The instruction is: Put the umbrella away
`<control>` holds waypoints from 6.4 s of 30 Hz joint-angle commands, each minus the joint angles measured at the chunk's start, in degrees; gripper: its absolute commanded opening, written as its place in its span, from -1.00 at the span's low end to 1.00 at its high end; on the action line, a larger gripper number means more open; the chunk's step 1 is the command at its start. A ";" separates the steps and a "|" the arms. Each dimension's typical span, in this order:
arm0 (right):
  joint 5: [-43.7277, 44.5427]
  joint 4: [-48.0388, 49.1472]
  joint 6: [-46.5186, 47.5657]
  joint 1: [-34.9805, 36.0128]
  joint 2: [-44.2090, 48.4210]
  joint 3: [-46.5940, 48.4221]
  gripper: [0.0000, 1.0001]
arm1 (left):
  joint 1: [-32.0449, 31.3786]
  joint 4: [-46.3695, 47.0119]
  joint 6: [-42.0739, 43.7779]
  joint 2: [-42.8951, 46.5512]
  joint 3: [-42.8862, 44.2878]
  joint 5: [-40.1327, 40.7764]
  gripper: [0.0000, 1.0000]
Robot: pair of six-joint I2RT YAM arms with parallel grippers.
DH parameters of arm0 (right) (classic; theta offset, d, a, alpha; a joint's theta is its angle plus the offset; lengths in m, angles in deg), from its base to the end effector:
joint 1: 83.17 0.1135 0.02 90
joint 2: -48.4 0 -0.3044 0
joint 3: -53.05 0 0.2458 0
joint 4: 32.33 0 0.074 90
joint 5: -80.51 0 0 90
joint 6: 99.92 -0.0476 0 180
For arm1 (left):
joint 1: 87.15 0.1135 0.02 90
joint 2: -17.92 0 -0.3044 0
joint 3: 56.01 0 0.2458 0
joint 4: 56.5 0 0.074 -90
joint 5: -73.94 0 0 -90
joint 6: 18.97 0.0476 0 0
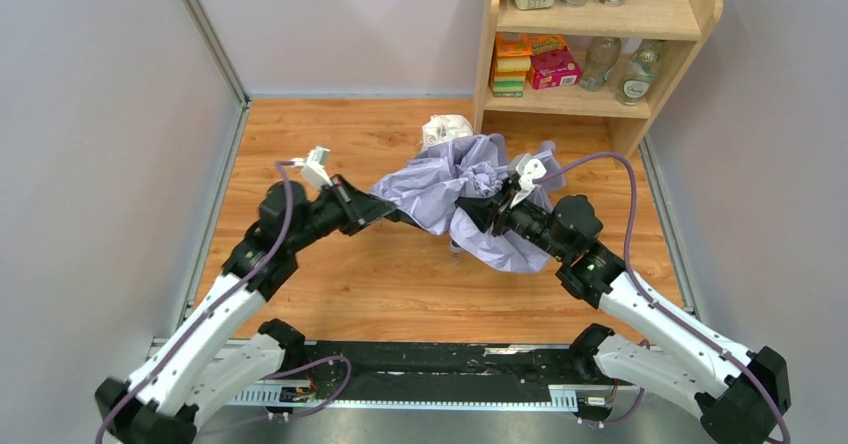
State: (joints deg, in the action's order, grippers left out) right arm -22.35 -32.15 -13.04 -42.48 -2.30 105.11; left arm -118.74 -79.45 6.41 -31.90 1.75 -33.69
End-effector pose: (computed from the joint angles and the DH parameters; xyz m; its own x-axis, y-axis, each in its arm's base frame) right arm 0.1397 0.1341 0.3581 -0.0234 0.0498 -0.9985 -0.8042 0.5923 0.0484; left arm 0.1478 -0.1078 0.3491 -0.7707 -0.5369 -0.3431 0.1215 0.4048 -0.9063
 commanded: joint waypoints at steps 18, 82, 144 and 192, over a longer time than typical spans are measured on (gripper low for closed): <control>-12.70 -2.17 2.76 0.18 3.50 0.03 -1.00 | 3.38 -29.08 40.53 15.98 23.33 -0.38 0.18; 5.39 -25.64 12.95 3.17 -8.63 18.05 -1.00 | -6.20 -52.09 8.11 -2.11 29.31 31.51 0.43; -9.21 -22.65 -1.73 1.85 27.67 3.20 -1.00 | 1.27 -15.52 46.62 21.08 10.94 3.47 -0.66; 19.98 -25.21 20.16 9.06 2.62 14.36 -1.00 | 3.56 -57.27 10.22 -26.90 44.17 11.04 -0.25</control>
State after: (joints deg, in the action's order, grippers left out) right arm -5.06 -61.55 4.32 -34.50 0.66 115.34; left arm -115.49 -133.35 19.79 -57.41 44.35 -23.20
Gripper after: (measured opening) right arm 0.355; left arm 0.377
